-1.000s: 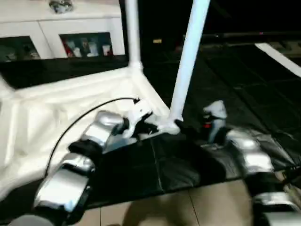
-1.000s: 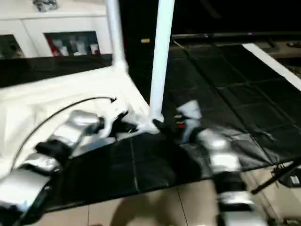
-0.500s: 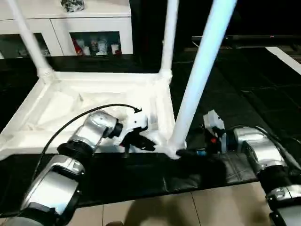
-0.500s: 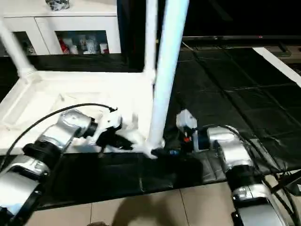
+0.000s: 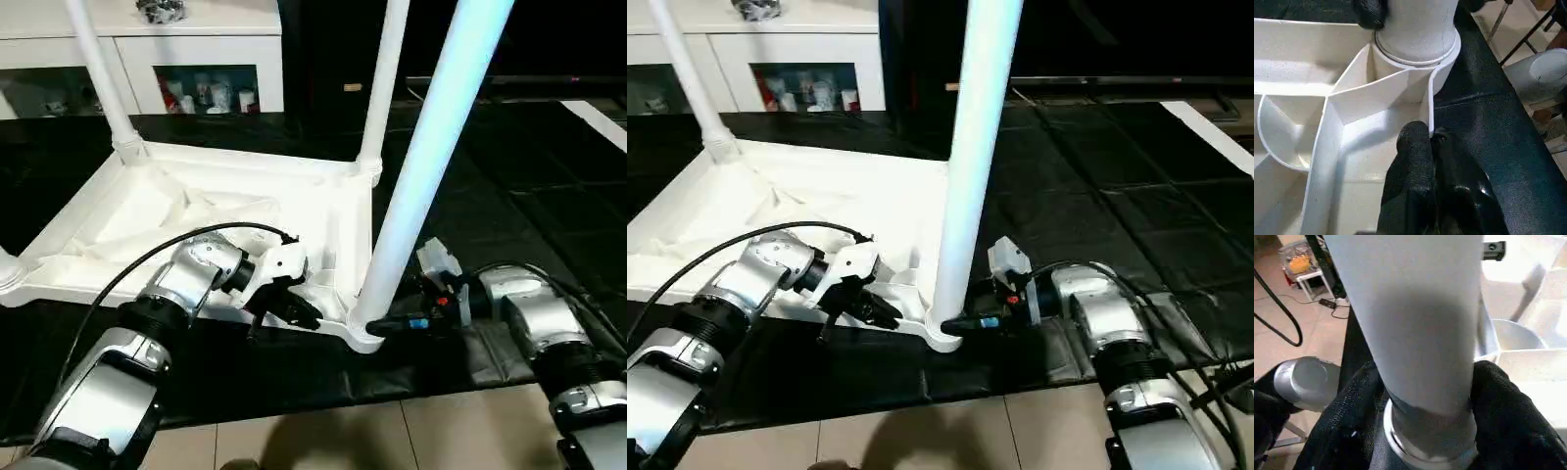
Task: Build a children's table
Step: Rotate leg to tighten
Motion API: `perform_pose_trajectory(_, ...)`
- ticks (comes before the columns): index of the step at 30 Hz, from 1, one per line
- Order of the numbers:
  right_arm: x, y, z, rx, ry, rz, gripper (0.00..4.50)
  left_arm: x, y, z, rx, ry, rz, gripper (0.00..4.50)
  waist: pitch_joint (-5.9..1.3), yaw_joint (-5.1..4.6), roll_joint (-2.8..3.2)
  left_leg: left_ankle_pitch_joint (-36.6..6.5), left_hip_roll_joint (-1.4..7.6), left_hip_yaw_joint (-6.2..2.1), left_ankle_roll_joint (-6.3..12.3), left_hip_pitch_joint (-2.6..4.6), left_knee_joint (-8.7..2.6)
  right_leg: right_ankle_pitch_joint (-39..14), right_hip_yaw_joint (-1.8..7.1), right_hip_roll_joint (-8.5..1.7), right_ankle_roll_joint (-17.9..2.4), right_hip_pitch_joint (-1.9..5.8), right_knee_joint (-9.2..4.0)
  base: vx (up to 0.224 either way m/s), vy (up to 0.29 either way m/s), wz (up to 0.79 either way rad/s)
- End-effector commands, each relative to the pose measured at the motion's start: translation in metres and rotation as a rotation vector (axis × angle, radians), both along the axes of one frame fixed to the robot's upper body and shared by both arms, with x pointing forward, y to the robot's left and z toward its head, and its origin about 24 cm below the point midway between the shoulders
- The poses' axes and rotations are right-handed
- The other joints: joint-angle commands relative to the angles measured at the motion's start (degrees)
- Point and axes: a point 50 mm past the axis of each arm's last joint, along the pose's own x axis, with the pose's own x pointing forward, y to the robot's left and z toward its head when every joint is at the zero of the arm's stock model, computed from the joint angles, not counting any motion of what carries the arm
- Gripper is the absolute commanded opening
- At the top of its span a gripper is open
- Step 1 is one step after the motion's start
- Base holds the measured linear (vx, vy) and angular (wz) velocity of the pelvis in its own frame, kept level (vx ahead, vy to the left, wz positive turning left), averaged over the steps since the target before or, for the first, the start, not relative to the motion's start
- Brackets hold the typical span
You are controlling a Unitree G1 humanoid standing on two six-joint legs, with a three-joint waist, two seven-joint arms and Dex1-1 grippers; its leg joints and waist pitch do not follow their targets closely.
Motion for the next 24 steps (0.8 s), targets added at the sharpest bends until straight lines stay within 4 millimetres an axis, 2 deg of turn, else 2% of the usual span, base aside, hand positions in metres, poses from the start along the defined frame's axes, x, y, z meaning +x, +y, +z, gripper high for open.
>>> perform_pose_trajectory(1, 0.003, 0.001, 0.007, 0.007, -0.018, 0.032, 2.47, -0.006, -0.006, -0.008, 0.043, 0.04, -0.062, 0.0, -4.15, -0.38, -0.55, -4.7, 3.03, -0.41, 6.06, 0.28, -3.32, -5.4, 3.7, -4.36, -14.1, 3.51, -3.37, 0.0, 0.0, 0.0)
perform_pose_trajectory(2, 0.003, 0.002, 0.007, 0.009, -0.016, 0.034, 2.39, -0.006, -0.005, -0.008, 0.044, 0.039, -0.062, 0.0, -4.13, -0.35, -0.33, -4.6, 3.02, -0.45, 6.08, 0.25, -3.33, -5.1, 3.7, -4.38, -14.2, 3.51, -3.33, 0.0, 0.0, 0.0)
perform_pose_trajectory(8, -0.002, 0.004, 0.003, 0.042, 0.004, 0.018, 2.08, -0.005, -0.007, -0.008, 0.019, 0.051, -0.017, 0.0, -4.14, -0.35, -0.33, -5.3, 2.99, -0.42, 5.87, 0.29, -3.32, -5.2, 3.7, -4.35, -14.3, 3.58, -3.41, 0.0, 0.0, 0.0)
perform_pose_trajectory(9, -0.002, 0.004, 0.003, 0.046, 0.005, 0.015, 2.06, -0.005, -0.007, -0.008, 0.016, 0.052, -0.012, 0.0, -4.1, -0.32, -0.15, -5.5, 3.0, -0.43, 5.79, 0.29, -3.35, -5.2, 3.71, -4.32, -14.2, 3.6, -3.5, 0.0, 0.0, 0.0)
perform_pose_trajectory(12, -0.001, 0.01, -0.001, 0.112, 0.009, -0.109, 2.04, 0.001, -0.012, -0.008, -0.024, 0.058, 0.083, 0.0, -4.14, -0.26, -0.04, -5.6, 3.01, -0.53, 5.63, 0.3, -3.37, -4.9, 3.7, -4.39, -14.4, 3.67, -3.47, 0.0, 0.0, 0.0)
perform_pose_trajectory(13, 0.001, 0.014, -0.005, 0.126, 0.002, -0.212, 2.03, 0.005, -0.017, -0.008, -0.043, 0.047, 0.16, 0.0, -3.82, -0.31, 0.1, -7.1, 3.07, -0.48, 4.88, 0.39, -3.57, -6.9, 3.74, -4.37, -13.9, 3.49, -3.94, 0.0, 0.0, 0.0)
perform_pose_trajectory(14, 0.002, 0.015, -0.006, 0.127, -0.002, -0.243, 2.03, 0.007, -0.018, -0.008, -0.048, 0.045, 0.182, 0.0, -3.76, -0.39, 0.12, -7.8, 3.0, -0.56, 4.26, 0.36, -3.66, -8.4, 3.69, -4.39, -13.5, 3.53, -3.98, 0.0, 0.0, 0.0)
perform_pose_trajectory(16, 0.004, 0.021, -0.013, 0.114, 0.019, -0.366, 2.0, 0.012, -0.023, -0.008, -0.058, 0.025, 0.275, 0.0, -3.47, -0.64, 0.11, -10.4, 2.61, -0.62, 2.47, 0.52, -3.93, -16.4, 3.55, -4.39, -10.7, 3.53, -4.99, 0.0, 0.0, 0.0)
perform_pose_trajectory(17, 0.006, 0.024, -0.018, 0.1, 0.03, -0.44, 2.0, 0.014, -0.026, -0.009, -0.063, 0.018, 0.312, 0.0, -3.35, -0.73, 0.07, -11.2, 2.6, -0.72, 2.0, 0.52, -4.08, -18.6, 3.51, -4.49, -9.9, 3.58, -5.26, 0.0, 0.0, 0.0)
perform_pose_trajectory(18, 0.008, 0.03, -0.025, 0.088, 0.042, -0.538, 1.99, 0.018, -0.031, -0.009, -0.079, 0.008, 0.382, 0.0, -3.07, -1.19, 0.44, -13.0, 2.58, -0.86, 0.83, 0.75, -4.35, -22.6, 3.41, -4.44, -8.6, 3.32, -5.75, -0.061, 0.002, -0.05)
perform_pose_trajectory(19, 0.009, 0.037, -0.031, 0.077, 0.053, -0.624, 1.99, 0.021, -0.037, -0.01, -0.094, 0.005, 0.441, 0.0, -2.95, -1.87, 0.24, -15.8, 2.42, -1.07, -0.07, 1.17, -4.48, -26.8, 3.15, -4.61, -7.4, 3.22, -6.51, 0.0, 0.0, 0.0)
perform_pose_trajectory(20, 0.01, 0.041, -0.034, 0.07, 0.06, -0.671, 1.99, 0.022, -0.04, -0.01, -0.102, 0.006, 0.47, 0.0, -2.93, -2.55, 0.37, -15.9, 2.4, -1.21, -0.55, 0.88, -4.64, -27.4, 3.19, -4.6, -6.8, 3.41, -6.49, 0.0, 0.0, 0.0)
perform_pose_trajectory(21, 0.01, 0.043, -0.035, 0.07, 0.062, -0.681, 1.99, 0.022, -0.042, -0.01, -0.105, 0.006, 0.481, 0.0, -2.9, -2.81, 0.35, -16.4, 2.41, -1.36, -0.71, 0.89, -4.76, -28.0, 3.11, -4.66, -6.5, 3.43, -6.63, 0.0, 0.0, 0.0)
perform_pose_trajectory(22, 0.011, 0.059, -0.041, 0.063, 0.082, -0.762, 1.99, 0.026, -0.052, -0.01, -0.133, -0.001, 0.573, 0.0, -2.97, -3.37, 0.26, -17.1, 2.29, -1.28, -0.5, 1.19, -4.68, -28.4, 3.14, -4.5, -6.2, 3.19, -6.82, 0.0, 0.0, 0.0)
perform_pose_trajectory(24, 0.013, 0.066, -0.044, 0.046, 0.1, -0.808, 1.98, 0.028, -0.057, -0.01, -0.144, -0.006, 0.615, 0.0, -2.99, -3.73, 0.32, -17.1, 2.16, -1.32, -0.34, 1.25, -4.63, -28.0, 3.13, -4.5, -6.6, 3.08, -6.92, 0.0, 0.0, 0.0)
